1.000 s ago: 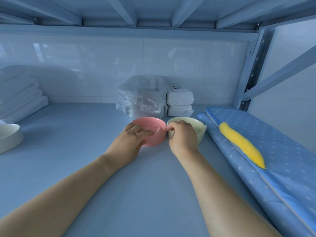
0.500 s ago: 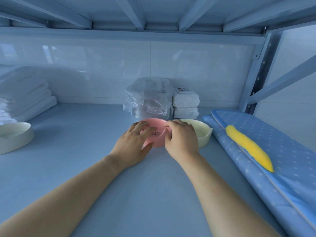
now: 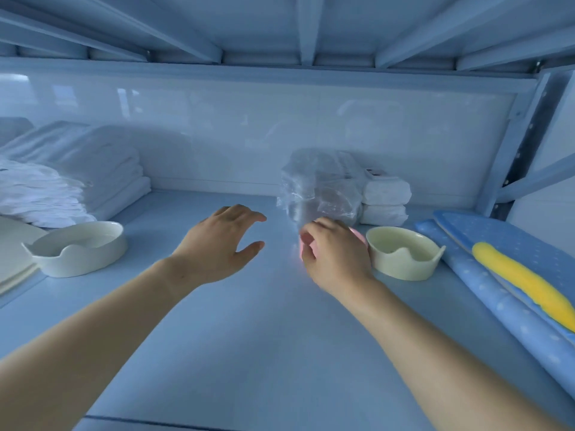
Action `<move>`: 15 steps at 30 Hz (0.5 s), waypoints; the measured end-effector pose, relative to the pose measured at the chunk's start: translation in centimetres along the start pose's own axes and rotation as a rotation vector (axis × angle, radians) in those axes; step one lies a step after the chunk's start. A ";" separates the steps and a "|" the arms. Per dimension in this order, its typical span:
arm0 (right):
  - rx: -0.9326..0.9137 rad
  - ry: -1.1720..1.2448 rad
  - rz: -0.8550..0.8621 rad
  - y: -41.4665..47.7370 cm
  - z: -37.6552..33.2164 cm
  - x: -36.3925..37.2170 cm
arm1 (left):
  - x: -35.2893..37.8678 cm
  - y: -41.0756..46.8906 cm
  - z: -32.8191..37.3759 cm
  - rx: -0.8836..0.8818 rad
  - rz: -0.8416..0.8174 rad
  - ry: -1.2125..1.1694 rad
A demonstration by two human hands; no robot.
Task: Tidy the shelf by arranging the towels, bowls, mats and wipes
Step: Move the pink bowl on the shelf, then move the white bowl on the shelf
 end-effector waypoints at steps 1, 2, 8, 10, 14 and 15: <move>-0.015 0.005 -0.008 0.4 -1.4 0.3 | -0.9 -0.8 -1.1 -0.009 0.001 0.006; -0.027 0.019 -0.014 0.7 -3.1 0.6 | -1.7 -1.7 -2.2 -0.023 -0.003 0.015; -0.152 0.149 -0.047 2.8 -14.6 2.2 | -6.2 -7.0 -9.9 -0.106 -0.020 0.027; -0.200 0.223 -0.055 3.8 -18.6 2.4 | -8.3 -8.8 -12.9 -0.145 -0.008 0.029; -0.318 0.381 -0.078 5.2 -27.0 2.6 | -12.4 -12.4 -18.6 -0.219 0.045 0.032; -0.333 0.394 -0.077 5.5 -28.8 2.8 | -13.0 -13.3 -19.9 -0.247 0.042 0.049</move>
Point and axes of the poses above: each hand's wrist, its own y-axis towards the middle knuckle, its own x-axis out of the palm, z = x × y, the point moved 8 cm from there along y, towards the middle knuckle, and after that the axes turned 13 degrees about -y, right-handed, at the moved point
